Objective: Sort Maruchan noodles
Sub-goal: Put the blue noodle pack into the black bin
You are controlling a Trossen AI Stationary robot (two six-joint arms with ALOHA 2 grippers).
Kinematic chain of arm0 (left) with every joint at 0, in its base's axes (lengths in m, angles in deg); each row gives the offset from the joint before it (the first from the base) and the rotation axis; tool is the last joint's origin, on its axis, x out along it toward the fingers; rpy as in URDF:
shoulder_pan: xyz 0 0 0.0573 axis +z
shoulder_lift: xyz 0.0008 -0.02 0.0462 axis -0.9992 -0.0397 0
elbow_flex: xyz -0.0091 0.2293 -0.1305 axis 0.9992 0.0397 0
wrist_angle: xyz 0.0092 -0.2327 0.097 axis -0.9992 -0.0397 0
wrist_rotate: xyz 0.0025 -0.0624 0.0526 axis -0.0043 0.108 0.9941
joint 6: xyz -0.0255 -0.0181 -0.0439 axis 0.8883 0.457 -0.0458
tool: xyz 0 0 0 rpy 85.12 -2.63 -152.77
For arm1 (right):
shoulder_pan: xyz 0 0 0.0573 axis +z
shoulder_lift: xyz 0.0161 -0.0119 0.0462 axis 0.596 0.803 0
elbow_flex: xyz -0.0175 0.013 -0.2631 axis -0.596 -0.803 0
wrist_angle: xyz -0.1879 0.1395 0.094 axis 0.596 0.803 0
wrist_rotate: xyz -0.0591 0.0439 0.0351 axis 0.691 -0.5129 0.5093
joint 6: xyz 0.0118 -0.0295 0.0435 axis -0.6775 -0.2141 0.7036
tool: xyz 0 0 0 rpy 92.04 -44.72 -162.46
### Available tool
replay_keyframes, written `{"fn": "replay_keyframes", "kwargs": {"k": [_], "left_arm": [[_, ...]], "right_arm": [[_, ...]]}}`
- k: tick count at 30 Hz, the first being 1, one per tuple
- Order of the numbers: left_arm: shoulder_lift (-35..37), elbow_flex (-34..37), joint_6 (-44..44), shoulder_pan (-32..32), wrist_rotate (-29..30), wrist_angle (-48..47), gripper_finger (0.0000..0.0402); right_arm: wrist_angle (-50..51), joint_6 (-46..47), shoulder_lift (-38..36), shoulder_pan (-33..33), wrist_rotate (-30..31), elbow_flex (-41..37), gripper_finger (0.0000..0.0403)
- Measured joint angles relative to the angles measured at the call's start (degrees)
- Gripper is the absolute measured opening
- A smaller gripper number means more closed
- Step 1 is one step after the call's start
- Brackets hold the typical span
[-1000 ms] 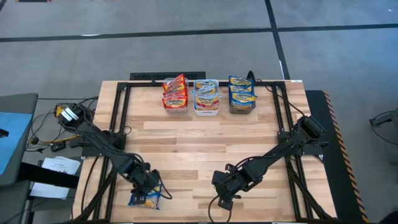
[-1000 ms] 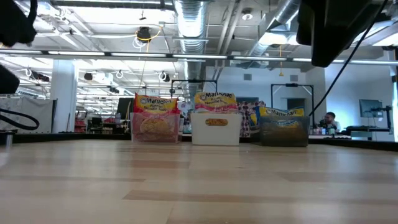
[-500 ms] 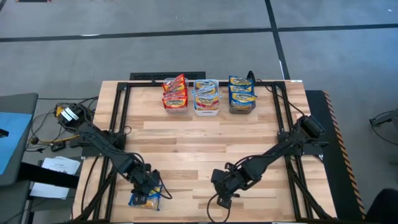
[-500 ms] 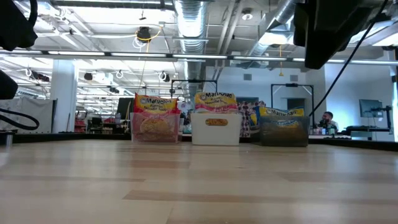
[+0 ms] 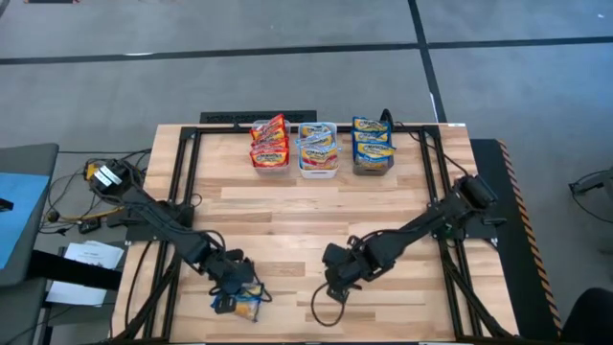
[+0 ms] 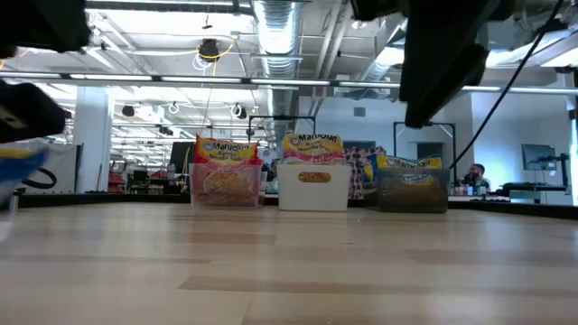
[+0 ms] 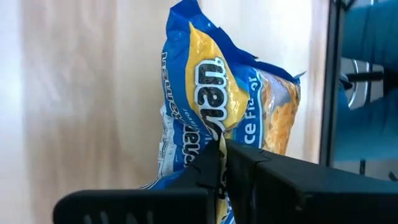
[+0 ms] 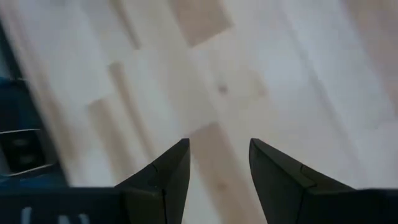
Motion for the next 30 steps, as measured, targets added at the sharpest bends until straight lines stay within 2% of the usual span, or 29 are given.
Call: {"fn": "replay_keyframes", "kwargs": {"k": [11,16,24,30], "left_arm": [[0.0,0.0,-9.6,12.4,1.6,6.9,0.0],[0.0,0.0,-15.7,17.4,3.0,9.1,0.0],[0.0,0.0,-23.5,22.6,3.1,10.9,0.0],[0.0,0.0,-28.2,24.6,3.1,13.3,0.0]], "right_arm": [[9.0,-9.8,0.0,-6.3,1.3,0.0,0.0187],[7.0,-15.8,0.0,-7.5,0.6,0.0,0.0187],[3.8,-23.1,0.0,-9.2,-6.4,0.0,0.0187],[3.5,-32.3,0.0,-11.0,-6.5,0.0,0.0187]]}}
